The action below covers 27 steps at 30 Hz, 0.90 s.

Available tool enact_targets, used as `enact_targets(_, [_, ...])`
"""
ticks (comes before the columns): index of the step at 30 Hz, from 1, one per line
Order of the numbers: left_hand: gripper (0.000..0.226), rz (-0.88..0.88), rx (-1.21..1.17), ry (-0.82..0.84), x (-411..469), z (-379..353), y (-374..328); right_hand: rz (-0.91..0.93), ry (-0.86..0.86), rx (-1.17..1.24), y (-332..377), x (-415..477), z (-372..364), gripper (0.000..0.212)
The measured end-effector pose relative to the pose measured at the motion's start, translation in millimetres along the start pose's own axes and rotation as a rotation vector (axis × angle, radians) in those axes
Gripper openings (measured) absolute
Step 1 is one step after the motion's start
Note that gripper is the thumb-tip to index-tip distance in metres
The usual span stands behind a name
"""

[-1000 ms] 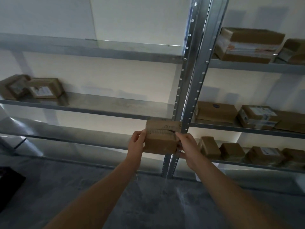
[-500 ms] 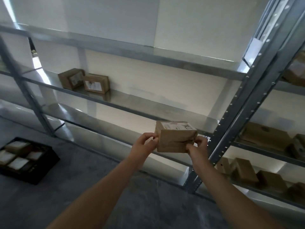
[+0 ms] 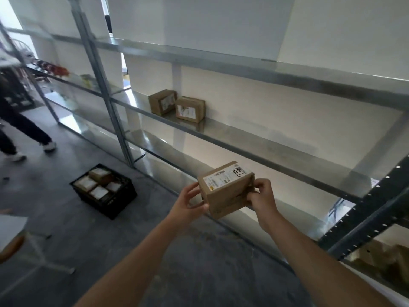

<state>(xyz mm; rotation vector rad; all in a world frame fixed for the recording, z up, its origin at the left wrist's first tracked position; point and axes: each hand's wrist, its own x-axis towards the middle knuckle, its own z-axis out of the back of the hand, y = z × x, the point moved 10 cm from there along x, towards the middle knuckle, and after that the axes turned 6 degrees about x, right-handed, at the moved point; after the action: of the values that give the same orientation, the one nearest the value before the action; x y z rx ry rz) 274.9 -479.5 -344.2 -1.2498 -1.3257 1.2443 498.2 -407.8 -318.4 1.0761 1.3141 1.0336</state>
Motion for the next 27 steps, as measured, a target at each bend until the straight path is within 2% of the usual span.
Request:
enact_targets(2, [0.09,0.016,-0.003,0.025,-5,7,2,-0.016,0.051,-0.004,2,3,-18,0.045])
enact_targets(4, [0.1,0.015,0.01,0.071,-8,7,1,-0.07,0.113,0.017,3,6,-34,0.062])
enact_targets(6, [0.099,-0.021,0.03,0.028,-7,16,-4,-0.144,0.189,0.092,-2,11,-50,0.079])
enact_targets(8, [0.092,-0.041,0.016,-0.04,-5,29,-10,-0.177,0.274,0.146,-1,14,-70,0.072])
enact_targets(11, [0.084,-0.011,-0.017,-0.117,1,46,-15,-0.189,0.357,0.13,10,20,-99,0.035])
enact_targets(12, [0.08,-0.005,-0.031,-0.158,5,52,-18,-0.193,0.378,0.099,15,23,-107,0.031])
enact_targets(17, [0.068,-0.016,-0.064,-0.348,27,76,-41,-0.165,0.437,0.115,45,50,-139,0.044])
enact_targets(22, [0.061,-0.04,-0.037,-0.386,62,77,-62,-0.255,0.404,0.231,57,88,-141,0.049])
enact_targets(27, [0.052,-0.082,-0.014,-0.549,92,81,-73,-0.207,0.586,0.194,75,126,-151,0.041])
